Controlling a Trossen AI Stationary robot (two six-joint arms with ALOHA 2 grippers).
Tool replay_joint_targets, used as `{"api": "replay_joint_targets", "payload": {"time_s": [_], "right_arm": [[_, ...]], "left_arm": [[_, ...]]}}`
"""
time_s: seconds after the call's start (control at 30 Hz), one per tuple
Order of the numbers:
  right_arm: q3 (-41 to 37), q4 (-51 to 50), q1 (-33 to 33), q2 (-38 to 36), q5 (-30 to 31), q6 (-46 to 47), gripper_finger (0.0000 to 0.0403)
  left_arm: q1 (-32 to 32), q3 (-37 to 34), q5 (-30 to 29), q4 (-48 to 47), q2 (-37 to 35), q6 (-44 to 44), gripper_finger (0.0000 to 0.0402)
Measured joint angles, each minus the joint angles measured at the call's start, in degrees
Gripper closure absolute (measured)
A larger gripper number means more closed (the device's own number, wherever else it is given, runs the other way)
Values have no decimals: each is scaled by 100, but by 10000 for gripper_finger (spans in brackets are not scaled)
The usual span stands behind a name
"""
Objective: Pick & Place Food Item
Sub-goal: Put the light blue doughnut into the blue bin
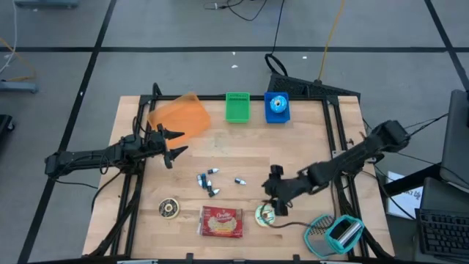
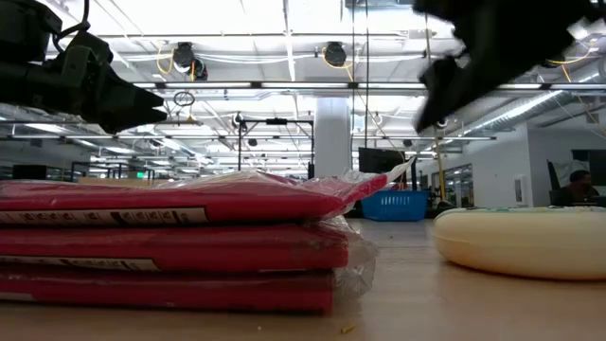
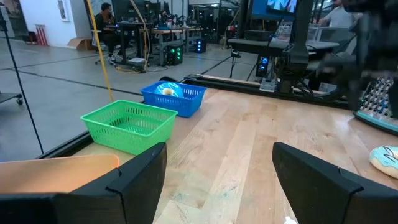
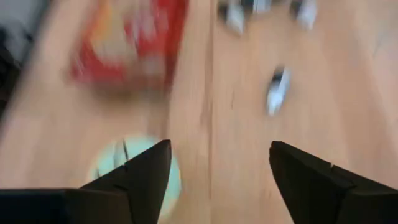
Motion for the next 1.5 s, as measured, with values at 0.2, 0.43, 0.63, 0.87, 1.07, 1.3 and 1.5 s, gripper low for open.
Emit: {"api": "replay_joint_targets", "payload": {"time_s": [0.2, 0.43, 0.63, 0.87, 1.07, 1.3, 1.5], "right_arm": [[0, -230, 32, 581, -906, 319, 116], [8, -16, -90, 802, -1650, 573, 118], [9, 272, -311, 1179, -2393, 719, 117], [9, 405, -576, 1281, -2586, 171, 125], [11, -38, -838, 1277, -2519, -240, 140], [33, -1055, -1161, 1251, -1316, -651, 153], [4, -1246, -1336, 1028, -629, -506, 155]], "left_arm": [[-2, 0, 0, 2, 0, 2, 105], [-2, 0, 0, 2, 2, 2, 105], [-2, 2, 0, 2, 0, 0, 105], [-2, 1, 0, 1, 1, 1, 105], [-2, 0, 0, 2, 1, 0, 105], [-2, 1, 0, 2, 2, 1, 105], [-1, 0, 0, 0, 2, 2, 105]]}}
